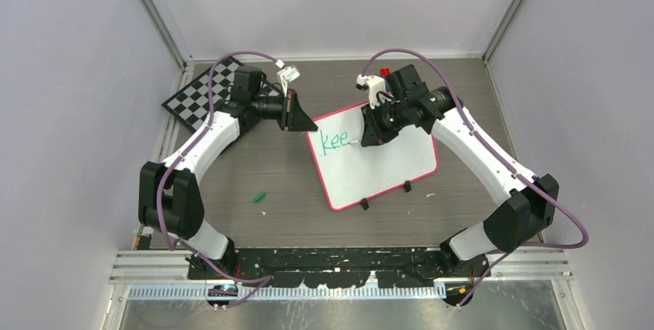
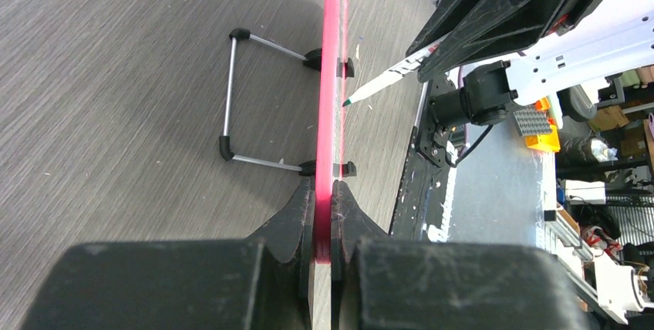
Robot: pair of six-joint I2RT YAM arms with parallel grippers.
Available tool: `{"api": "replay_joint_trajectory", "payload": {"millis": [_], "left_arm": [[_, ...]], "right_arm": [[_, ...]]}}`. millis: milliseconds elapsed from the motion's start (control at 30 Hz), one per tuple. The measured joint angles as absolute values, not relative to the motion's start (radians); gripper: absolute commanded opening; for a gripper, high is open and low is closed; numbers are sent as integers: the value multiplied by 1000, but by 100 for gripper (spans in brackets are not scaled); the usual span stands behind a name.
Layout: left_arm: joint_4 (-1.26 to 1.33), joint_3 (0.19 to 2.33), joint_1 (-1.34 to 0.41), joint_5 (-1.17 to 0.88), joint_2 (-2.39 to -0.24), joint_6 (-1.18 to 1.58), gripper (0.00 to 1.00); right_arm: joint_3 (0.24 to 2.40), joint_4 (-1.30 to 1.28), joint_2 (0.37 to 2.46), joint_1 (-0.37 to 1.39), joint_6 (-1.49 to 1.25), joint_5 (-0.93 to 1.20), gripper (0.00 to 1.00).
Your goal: Write a sentence on the whiteboard
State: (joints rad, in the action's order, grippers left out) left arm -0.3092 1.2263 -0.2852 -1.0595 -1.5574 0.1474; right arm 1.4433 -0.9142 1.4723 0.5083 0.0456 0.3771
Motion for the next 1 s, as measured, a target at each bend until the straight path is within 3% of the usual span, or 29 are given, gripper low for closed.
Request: {"api": "replay_joint_trajectory", "payload": {"millis": [633, 1000], "left_arm": [[-672, 1468, -290, -1098, -1702, -126, 0], [-700, 1473, -290, -1101, -1703, -166, 0]], "right_arm": [[1474, -945, 1381, 461, 103, 447, 0], [1474, -894, 1414, 469, 77, 396, 0]]}}
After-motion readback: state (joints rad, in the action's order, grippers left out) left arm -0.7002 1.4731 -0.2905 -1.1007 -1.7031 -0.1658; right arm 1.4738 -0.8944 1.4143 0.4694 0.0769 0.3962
